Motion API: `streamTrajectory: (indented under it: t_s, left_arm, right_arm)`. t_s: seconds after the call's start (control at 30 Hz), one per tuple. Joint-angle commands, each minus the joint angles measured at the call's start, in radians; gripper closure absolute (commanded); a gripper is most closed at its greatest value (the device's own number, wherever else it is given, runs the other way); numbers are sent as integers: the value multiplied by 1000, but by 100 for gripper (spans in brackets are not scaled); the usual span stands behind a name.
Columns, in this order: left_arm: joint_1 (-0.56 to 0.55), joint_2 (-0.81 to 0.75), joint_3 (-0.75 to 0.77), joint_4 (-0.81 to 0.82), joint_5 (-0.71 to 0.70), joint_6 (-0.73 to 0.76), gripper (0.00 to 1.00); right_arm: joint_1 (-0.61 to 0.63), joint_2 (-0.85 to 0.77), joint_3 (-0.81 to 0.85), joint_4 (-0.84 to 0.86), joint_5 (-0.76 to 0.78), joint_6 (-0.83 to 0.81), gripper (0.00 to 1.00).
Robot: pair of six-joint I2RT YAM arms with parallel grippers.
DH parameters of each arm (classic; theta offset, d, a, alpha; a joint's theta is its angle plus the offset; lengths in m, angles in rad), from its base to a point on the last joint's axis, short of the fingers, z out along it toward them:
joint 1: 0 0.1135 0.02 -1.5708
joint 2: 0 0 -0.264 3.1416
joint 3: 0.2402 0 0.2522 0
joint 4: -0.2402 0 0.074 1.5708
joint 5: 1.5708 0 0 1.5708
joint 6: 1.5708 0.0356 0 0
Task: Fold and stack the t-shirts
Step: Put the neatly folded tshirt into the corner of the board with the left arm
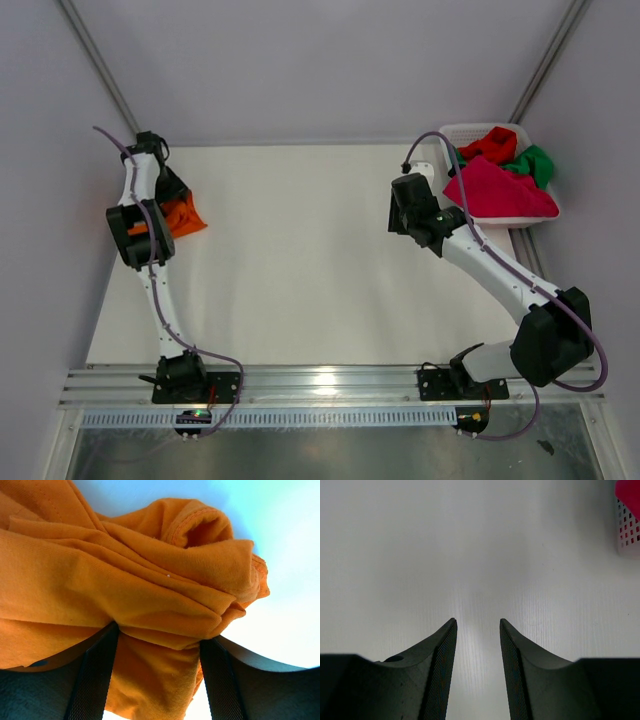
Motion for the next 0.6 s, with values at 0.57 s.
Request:
streamTrajectory:
  t_s: [0.57]
  left_arm:
    - [32,-233,-62,60,148,51,30]
  right_arm:
    - [-3,-28,-43,34,-3,1,56]
